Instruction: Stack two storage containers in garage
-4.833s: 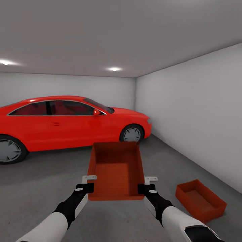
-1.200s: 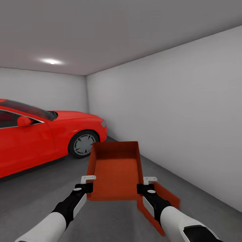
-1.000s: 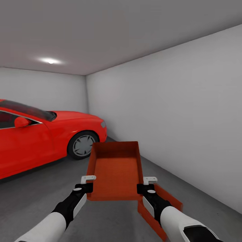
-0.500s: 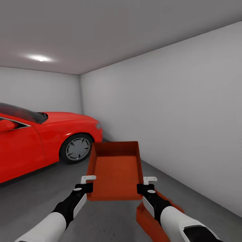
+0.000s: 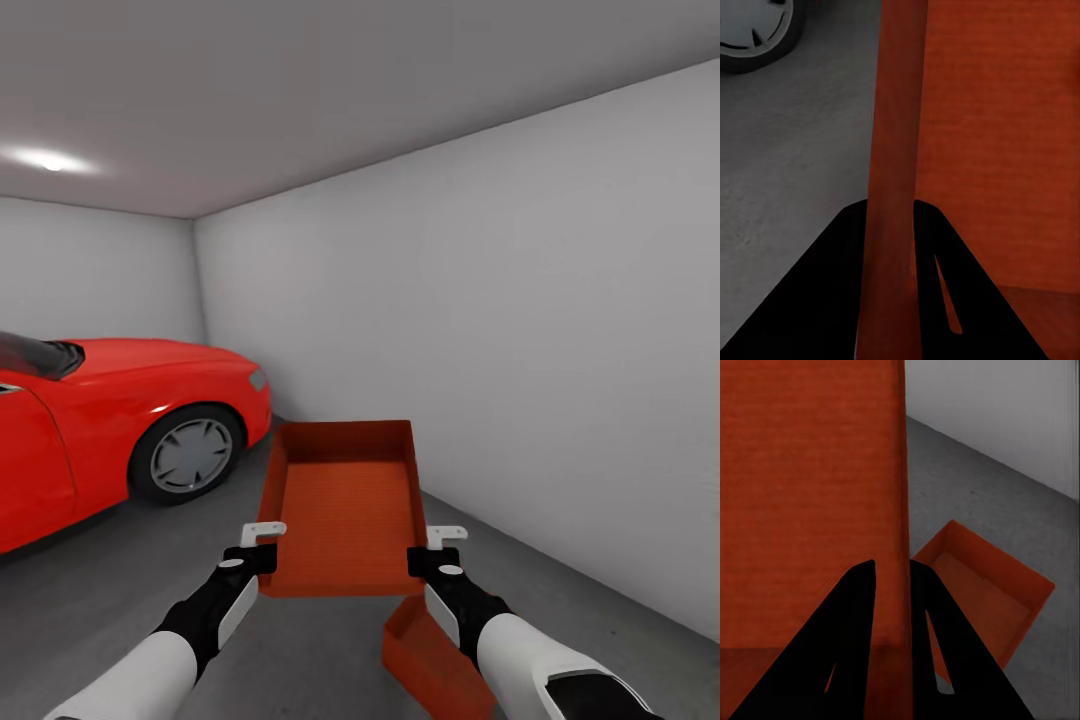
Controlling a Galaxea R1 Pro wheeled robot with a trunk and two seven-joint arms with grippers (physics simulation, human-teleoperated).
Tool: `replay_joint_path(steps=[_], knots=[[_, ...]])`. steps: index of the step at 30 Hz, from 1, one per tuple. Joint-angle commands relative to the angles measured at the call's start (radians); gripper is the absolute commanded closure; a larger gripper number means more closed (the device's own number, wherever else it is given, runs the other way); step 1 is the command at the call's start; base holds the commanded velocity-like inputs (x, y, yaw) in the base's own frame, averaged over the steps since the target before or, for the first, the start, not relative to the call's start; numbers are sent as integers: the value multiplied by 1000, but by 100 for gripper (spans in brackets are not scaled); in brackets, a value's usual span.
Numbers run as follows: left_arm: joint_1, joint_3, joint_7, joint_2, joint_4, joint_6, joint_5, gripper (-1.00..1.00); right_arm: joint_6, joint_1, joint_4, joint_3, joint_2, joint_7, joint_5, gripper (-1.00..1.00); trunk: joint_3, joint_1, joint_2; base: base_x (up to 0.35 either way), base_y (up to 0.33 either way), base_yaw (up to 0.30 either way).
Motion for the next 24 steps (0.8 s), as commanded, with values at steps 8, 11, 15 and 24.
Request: replay_joint_path(steps=[8,11,15,24], knots=[[1,74,100,3,0,9,6,100,-56,-1,-3,-41,-55,-21,15,100,0,0,-1,55,116,-245],[1,74,99,3,0,10,6,100,-56,-1,-3,-41,-55,-21,15,100,0,0,-1,140,263,-245],[1,75,99,3,0,9,7,100,-56,-1,-3,-41,-55,-21,15,100,0,0,-1,173,282,-245],[1,75,99,3,0,8,6,100,-56,-1,-3,-41,-55,-21,15,100,0,0,-1,195,284,-245]])
